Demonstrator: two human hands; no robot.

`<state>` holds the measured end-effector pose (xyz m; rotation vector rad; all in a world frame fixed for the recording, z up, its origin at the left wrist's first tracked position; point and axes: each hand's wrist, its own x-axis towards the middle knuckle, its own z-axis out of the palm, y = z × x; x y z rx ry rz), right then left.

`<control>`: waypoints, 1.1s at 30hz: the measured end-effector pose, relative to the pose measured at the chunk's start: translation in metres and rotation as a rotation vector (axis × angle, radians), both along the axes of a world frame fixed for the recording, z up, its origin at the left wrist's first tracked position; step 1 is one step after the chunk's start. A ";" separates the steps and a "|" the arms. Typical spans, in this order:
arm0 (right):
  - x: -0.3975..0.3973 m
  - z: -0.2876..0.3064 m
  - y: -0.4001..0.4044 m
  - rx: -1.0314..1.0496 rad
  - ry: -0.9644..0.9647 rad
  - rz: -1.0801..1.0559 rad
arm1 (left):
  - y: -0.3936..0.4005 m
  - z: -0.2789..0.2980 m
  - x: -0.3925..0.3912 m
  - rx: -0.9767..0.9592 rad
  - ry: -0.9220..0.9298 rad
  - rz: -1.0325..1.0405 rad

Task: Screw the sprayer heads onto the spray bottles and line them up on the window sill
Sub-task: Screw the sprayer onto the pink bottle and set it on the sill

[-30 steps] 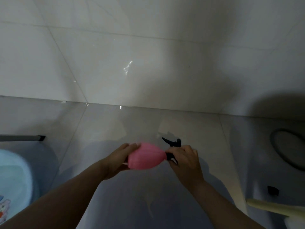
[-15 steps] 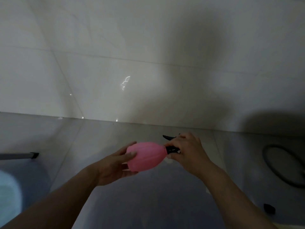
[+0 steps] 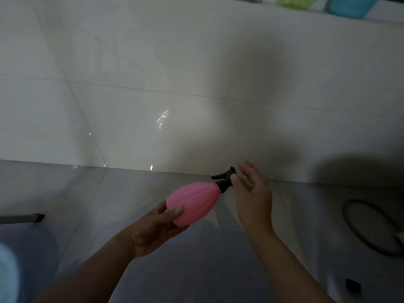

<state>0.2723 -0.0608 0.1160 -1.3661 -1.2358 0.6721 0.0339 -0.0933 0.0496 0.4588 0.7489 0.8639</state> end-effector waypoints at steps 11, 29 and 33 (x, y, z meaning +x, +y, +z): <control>0.009 0.007 0.015 -0.631 0.836 -0.010 | 0.004 0.011 0.005 0.190 0.157 -0.027; 0.015 0.000 0.006 -0.458 0.846 0.040 | 0.028 0.058 0.031 0.328 0.483 0.031; 0.022 0.002 0.007 -0.505 0.880 -0.015 | 0.027 0.065 0.016 0.486 0.529 -0.089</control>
